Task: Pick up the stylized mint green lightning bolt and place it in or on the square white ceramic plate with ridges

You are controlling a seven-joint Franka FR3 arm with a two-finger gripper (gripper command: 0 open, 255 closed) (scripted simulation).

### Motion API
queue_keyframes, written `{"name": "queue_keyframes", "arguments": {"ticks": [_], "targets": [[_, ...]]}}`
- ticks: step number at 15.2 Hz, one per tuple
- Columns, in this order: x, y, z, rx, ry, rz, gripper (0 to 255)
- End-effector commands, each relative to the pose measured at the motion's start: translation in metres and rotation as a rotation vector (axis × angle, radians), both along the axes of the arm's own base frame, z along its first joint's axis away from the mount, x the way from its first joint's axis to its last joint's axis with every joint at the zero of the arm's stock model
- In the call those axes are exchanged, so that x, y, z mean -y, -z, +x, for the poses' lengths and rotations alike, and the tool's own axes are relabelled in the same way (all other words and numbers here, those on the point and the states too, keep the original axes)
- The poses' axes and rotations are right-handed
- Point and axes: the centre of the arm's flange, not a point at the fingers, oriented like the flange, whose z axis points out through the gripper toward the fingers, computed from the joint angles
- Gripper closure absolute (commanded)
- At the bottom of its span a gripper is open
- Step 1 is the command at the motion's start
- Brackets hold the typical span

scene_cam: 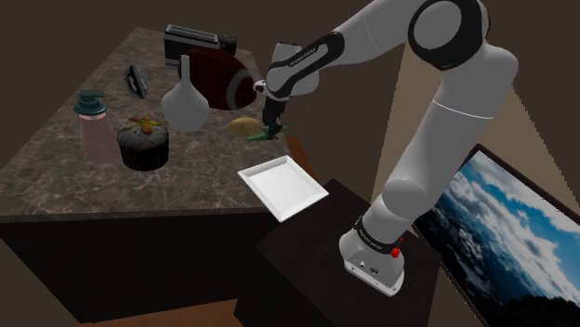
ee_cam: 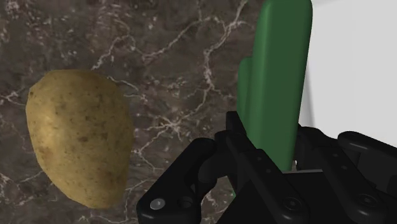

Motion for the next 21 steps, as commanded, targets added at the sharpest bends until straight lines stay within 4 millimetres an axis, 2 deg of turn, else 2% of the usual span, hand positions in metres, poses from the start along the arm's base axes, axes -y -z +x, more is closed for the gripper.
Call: {"name": "queue_keyframes", "arguments": {"ticks": [1,13,21], "targets": [[-0.010,0.002,-0.024,0.000,0.000,0.000,255],[-0.070,0.001,-0.175,0.000,0.000,0.000,255],[-0.070,0.043,-0.175,0.000,0.000,0.000,255]]}}
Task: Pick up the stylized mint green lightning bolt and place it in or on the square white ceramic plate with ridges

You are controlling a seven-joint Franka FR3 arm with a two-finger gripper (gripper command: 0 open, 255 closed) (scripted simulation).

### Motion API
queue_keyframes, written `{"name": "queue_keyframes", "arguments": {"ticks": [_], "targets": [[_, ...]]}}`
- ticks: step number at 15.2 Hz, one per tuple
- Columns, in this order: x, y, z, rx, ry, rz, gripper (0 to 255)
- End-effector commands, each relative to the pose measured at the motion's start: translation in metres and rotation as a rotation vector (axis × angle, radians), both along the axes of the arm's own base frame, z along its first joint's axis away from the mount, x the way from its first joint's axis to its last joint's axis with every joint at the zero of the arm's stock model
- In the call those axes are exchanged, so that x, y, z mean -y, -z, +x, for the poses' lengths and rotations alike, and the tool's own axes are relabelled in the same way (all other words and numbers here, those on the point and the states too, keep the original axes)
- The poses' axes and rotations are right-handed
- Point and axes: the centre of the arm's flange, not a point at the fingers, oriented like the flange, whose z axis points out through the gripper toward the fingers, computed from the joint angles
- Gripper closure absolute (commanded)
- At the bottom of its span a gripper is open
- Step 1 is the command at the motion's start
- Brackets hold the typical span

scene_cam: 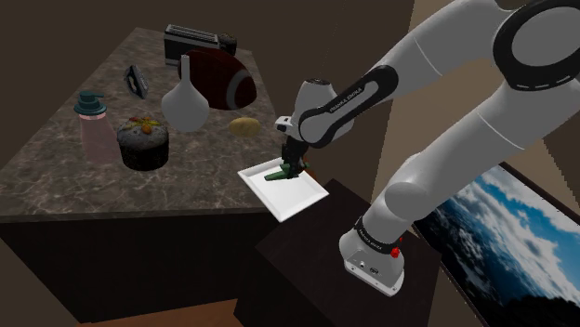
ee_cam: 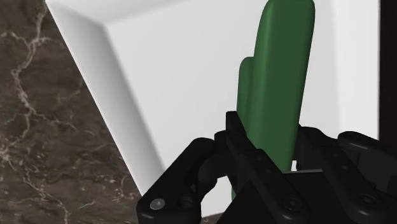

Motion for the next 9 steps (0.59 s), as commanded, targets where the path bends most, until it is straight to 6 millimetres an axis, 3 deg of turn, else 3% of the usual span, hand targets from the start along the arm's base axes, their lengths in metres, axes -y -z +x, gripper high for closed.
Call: {"name": "queue_keyframes", "arguments": {"ticks": [1,5,9], "targets": [[0.001,0.012,0.000,0.001,0.000,0.000,255],[0.001,0.035,0.000,0.001,0.000,0.000,255],[0.001,0.035,0.000,0.001,0.000,0.000,255]]}}
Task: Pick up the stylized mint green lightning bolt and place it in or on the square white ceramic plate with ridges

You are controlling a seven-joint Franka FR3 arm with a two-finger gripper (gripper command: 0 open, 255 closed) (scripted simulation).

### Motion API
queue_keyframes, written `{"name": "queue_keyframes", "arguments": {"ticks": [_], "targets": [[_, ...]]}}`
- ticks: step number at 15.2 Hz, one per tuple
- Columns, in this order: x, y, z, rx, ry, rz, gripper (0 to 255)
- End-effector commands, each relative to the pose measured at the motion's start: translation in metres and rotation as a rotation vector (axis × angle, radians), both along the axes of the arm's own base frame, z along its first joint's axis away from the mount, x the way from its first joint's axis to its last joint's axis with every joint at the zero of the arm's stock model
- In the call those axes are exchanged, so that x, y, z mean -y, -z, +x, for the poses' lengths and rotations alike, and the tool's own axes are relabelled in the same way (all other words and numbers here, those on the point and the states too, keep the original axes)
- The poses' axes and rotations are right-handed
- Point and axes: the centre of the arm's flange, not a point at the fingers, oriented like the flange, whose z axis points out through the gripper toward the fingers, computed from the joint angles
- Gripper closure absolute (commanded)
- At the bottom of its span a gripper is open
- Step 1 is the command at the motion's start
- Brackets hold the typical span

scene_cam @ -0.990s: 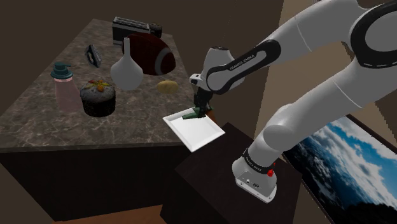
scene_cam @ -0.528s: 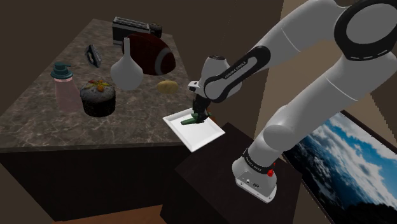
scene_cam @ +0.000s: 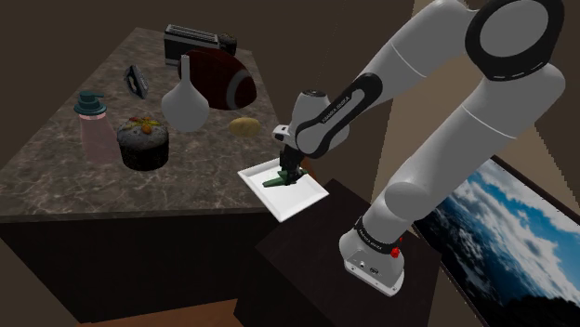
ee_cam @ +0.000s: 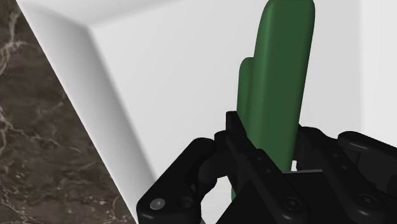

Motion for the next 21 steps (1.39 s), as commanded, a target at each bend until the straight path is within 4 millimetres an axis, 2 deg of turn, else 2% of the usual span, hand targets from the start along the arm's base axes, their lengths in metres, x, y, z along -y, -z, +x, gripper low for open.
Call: {"name": "queue_keyframes", "arguments": {"ticks": [1,4,5,10,14,21], "targets": [[0.000,0.001,0.000,0.000,0.000,0.000,255],[0.000,0.001,0.000,0.000,0.000,0.000,255],[0.000,0.001,0.000,0.000,0.000,0.000,0],[0.000,0.001,0.000,0.000,0.000,0.000,0],[0.000,-0.049,0.001,0.000,0.000,0.000,0],[0.000,-0.049,0.001,0.000,0.000,0.000,0]]}}
